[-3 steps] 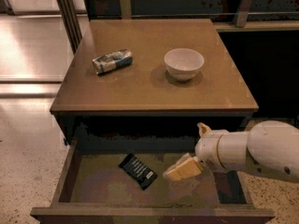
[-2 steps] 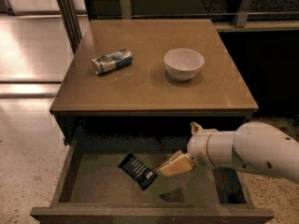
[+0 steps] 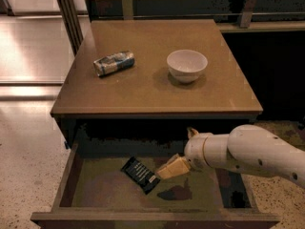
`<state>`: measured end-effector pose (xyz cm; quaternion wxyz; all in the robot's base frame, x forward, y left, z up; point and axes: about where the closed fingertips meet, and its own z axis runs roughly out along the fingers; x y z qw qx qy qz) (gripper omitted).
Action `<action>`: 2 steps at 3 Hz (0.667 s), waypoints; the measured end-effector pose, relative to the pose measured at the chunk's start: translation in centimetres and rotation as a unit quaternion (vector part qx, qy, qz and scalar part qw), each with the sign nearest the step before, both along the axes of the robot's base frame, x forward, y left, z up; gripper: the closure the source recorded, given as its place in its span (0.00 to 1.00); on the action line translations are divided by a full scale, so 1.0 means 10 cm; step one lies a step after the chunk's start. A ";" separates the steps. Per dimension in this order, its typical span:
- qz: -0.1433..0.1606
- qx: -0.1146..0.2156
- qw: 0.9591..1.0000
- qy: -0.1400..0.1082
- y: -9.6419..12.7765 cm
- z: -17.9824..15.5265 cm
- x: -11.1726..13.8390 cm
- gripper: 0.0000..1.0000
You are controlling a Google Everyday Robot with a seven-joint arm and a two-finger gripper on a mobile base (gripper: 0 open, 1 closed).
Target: Pick rxbar blueberry from top drawer and place on counter
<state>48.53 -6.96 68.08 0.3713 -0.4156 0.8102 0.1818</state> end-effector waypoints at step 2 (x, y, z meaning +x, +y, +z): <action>0.035 0.027 0.999 0.025 0.22 -0.05 -0.15 0.00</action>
Offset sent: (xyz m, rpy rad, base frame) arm -0.0355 0.0549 -0.0208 0.1456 0.0949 0.1413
